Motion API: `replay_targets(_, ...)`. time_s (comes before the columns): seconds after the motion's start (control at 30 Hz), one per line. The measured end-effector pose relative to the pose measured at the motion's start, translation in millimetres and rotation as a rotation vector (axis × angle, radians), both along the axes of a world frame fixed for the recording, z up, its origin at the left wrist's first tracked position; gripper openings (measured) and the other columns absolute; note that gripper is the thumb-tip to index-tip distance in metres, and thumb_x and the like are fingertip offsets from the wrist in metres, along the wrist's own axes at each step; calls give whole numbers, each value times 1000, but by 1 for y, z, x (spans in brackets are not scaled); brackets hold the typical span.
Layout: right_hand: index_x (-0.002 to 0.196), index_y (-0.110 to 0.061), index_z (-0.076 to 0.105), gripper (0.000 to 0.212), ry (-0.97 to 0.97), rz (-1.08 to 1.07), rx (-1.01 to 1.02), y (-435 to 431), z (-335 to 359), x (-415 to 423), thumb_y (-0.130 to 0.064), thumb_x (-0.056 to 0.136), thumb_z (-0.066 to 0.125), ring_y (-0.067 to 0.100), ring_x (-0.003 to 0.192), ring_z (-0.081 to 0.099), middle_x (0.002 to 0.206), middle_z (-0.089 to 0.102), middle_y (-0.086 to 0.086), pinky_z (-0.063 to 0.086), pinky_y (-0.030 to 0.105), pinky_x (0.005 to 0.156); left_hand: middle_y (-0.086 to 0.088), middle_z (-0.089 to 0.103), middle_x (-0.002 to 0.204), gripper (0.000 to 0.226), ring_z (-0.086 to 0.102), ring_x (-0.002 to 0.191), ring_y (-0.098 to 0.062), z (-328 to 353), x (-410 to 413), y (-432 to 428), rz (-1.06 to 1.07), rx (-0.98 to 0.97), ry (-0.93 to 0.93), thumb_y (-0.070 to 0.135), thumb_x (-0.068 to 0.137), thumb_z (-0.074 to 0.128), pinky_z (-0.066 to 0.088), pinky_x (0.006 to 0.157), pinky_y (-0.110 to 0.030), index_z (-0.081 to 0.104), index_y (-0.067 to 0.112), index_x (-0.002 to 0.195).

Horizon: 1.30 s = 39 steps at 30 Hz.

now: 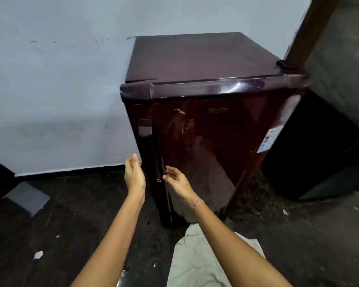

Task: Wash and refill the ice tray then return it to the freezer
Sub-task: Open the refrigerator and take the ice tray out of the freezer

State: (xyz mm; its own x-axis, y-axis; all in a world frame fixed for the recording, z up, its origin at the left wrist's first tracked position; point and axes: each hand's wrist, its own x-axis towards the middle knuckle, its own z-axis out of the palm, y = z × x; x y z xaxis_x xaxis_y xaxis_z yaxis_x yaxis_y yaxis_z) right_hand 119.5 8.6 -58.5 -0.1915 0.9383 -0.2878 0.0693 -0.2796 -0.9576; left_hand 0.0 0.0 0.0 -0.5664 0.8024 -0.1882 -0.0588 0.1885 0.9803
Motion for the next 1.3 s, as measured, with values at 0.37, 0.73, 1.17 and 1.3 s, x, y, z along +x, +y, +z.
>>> replay_targets(0.37,104,-14,63,22,-98,33,103,58,6,-56,-21,84,69,16,95,64,102,69,7,50,26,84,-5,67,62,48,67,67,-21,41,-6,73,-331,3,-66,53,87,53,54,76,-37,67,11,68)
replay_targets(0.73,51,-14,49,31,-111,-8,68,74,-2,-69,-3,76,65,13,46,48,50,51,3,39,27,52,2,53,42,50,50,38,-11,33,-9,83,-403,70,-220,47,89,53,45,44,-22,54,11,53)
replay_targets(1.17,56,-21,52,33,-46,-55,158,-38,1,-24,-2,79,65,-8,46,55,45,58,-9,38,9,42,-2,55,102,47,53,104,-22,36,43,-35,18,-61,309,62,76,58,39,79,-30,49,20,94)
replay_targets(1.3,67,-21,62,14,-43,-62,236,-73,1,-6,-18,73,73,2,64,64,62,68,-5,46,19,55,-14,35,135,82,32,127,-27,45,43,-62,70,152,545,44,69,77,34,99,-35,33,9,130)
